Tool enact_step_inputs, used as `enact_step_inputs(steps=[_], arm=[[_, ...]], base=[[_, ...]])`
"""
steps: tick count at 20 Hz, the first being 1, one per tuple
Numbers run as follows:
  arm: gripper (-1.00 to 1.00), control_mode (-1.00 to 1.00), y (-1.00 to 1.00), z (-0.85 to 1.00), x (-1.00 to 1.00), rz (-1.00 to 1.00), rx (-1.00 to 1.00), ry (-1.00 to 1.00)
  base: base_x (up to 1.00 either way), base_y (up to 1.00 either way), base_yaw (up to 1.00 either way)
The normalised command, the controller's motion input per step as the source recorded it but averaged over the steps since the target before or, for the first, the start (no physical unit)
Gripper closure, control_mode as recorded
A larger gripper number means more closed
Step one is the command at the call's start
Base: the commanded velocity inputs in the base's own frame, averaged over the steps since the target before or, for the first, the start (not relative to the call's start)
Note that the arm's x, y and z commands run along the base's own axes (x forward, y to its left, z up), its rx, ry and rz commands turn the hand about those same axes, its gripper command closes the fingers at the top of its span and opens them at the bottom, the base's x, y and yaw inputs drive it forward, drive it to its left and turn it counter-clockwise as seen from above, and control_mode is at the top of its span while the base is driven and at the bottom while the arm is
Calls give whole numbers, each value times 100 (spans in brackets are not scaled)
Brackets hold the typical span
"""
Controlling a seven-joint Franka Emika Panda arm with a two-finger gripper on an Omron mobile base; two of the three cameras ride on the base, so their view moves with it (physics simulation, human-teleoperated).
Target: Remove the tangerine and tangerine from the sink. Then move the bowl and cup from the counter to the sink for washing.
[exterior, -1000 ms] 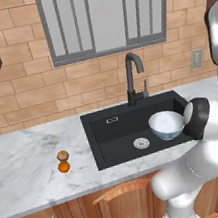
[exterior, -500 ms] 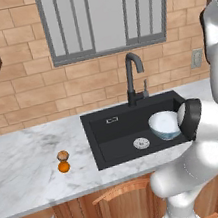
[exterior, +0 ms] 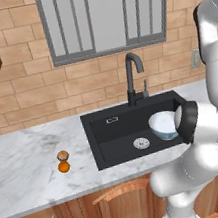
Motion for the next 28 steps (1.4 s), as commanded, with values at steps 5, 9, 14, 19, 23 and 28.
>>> enact_step_inputs(steps=[5, 9, 14, 19, 23, 28], arm=[[100, -100, 15, 0, -28, 7, 15, 14], [100, -100, 14, 0, -29, 14, 19, 18], [100, -100, 18, -11, -19, 17, 25, 14], [100, -100, 21, -25, -12, 18, 29, 6], [100, -100, 25, -28, -4, 15, 28, 9], [100, -100, 25, -27, 0, 14, 26, 15]], base=[[0, 0, 0], [0, 0, 0], [0, 0, 0], [0, 0, 0], [0, 0, 0], [0, 0, 0]])
